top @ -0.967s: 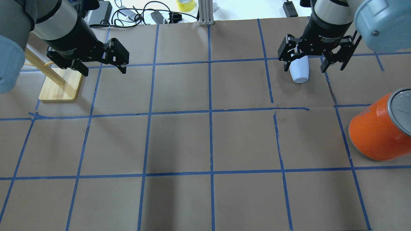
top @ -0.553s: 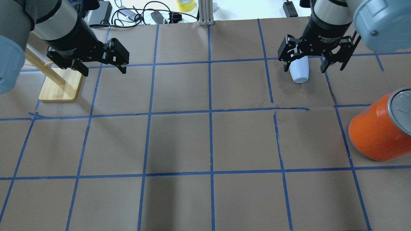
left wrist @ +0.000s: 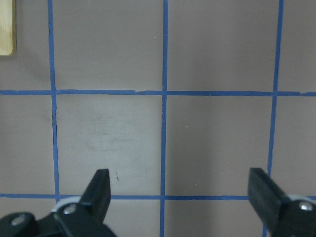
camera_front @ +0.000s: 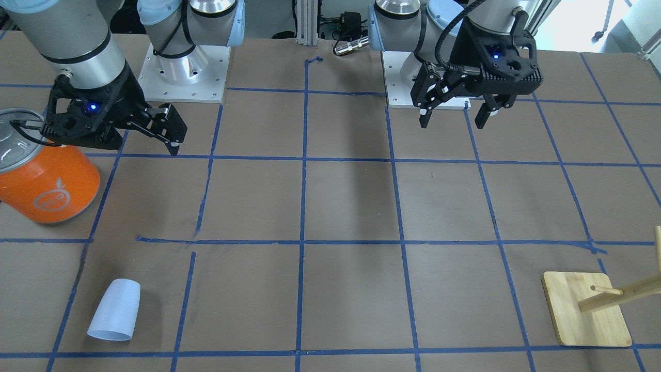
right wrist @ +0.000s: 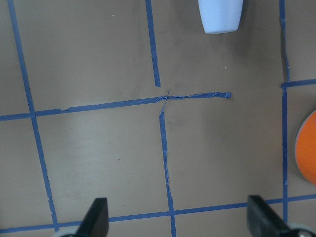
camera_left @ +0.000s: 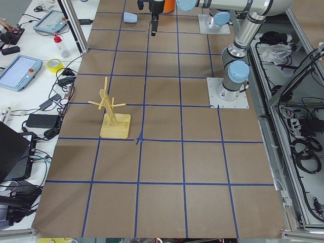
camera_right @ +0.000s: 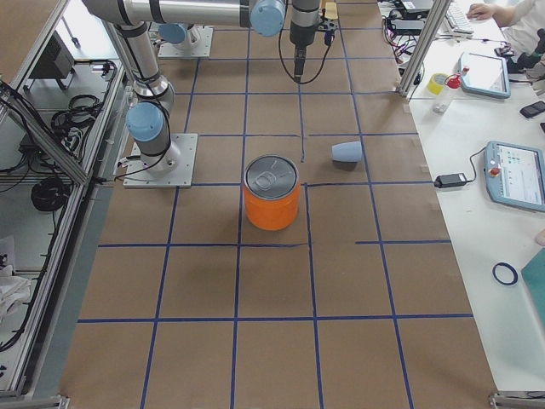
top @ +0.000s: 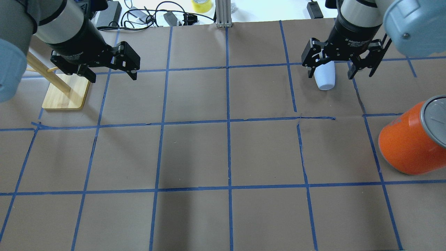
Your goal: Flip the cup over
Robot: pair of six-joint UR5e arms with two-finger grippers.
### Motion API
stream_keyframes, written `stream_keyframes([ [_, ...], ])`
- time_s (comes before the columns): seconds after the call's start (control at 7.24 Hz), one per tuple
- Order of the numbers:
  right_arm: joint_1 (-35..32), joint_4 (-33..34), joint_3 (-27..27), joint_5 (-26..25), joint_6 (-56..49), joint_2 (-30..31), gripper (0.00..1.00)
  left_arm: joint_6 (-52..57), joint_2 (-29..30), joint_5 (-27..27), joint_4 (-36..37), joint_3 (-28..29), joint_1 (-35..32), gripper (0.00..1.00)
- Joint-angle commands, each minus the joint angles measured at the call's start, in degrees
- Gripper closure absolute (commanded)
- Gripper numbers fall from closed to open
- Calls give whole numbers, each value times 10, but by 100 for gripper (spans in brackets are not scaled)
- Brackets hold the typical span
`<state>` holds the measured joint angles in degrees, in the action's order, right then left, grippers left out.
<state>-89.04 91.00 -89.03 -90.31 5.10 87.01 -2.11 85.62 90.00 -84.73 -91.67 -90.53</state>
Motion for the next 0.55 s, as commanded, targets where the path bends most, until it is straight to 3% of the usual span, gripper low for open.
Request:
stream_keyframes([
  [0.0,-1,0,0,-1,0,-1,0,0,0,0,0,0,0,0],
  [0.41,0,-1,-2,-3,0,-6,0,0,1,0,0,0,1,0],
])
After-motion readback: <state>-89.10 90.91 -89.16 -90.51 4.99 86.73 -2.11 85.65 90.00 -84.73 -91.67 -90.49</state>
